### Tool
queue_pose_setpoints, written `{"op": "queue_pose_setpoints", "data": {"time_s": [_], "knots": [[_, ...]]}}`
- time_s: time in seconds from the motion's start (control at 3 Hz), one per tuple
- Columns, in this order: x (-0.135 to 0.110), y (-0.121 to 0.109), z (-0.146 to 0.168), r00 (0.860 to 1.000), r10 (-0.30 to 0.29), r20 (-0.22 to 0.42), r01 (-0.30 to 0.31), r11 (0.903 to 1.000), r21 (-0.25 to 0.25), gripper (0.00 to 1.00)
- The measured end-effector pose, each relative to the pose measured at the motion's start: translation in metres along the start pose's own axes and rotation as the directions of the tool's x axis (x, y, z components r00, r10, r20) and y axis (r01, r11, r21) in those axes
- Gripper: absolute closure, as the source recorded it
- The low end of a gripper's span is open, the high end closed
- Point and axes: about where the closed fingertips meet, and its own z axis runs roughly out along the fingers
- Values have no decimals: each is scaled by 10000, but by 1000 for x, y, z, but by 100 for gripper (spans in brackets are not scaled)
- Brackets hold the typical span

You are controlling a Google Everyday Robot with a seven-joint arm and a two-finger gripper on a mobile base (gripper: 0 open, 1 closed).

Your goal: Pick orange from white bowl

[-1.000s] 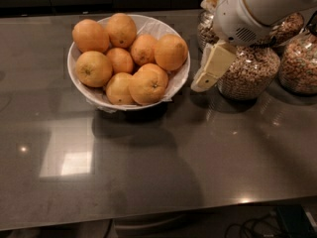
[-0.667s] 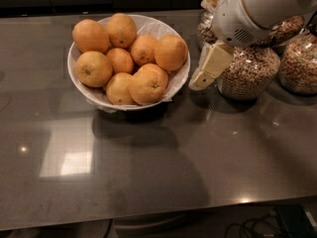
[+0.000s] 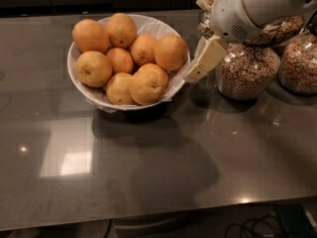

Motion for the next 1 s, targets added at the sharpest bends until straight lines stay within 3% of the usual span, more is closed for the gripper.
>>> {"op": "queue_pose_setpoints", "data": {"time_s": [1.0], "knots": [[1, -7, 16, 9999, 115, -79, -116, 9998, -164, 0]]}}
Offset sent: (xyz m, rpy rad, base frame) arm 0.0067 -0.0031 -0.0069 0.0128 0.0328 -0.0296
